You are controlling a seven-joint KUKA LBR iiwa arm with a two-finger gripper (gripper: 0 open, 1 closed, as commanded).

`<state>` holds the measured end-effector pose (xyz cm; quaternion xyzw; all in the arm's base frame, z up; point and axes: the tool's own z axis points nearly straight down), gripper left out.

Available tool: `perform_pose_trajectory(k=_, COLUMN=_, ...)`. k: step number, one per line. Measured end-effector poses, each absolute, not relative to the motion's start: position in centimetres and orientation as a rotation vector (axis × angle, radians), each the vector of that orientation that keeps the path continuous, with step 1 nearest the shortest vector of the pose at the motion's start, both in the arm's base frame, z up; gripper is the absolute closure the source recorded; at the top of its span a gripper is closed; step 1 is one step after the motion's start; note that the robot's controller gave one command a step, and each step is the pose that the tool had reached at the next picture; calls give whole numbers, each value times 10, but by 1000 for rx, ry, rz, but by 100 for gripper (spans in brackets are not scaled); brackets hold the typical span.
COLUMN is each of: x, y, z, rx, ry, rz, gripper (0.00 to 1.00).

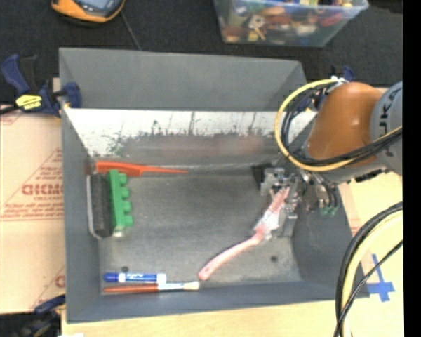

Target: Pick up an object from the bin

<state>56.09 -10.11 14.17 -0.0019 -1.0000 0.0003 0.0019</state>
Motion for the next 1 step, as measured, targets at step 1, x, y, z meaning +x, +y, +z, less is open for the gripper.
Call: perform_pose_trajectory(k=1, x=563, y=-101, z=146, rx=1, ry=-3145, rz=3, gripper=0)
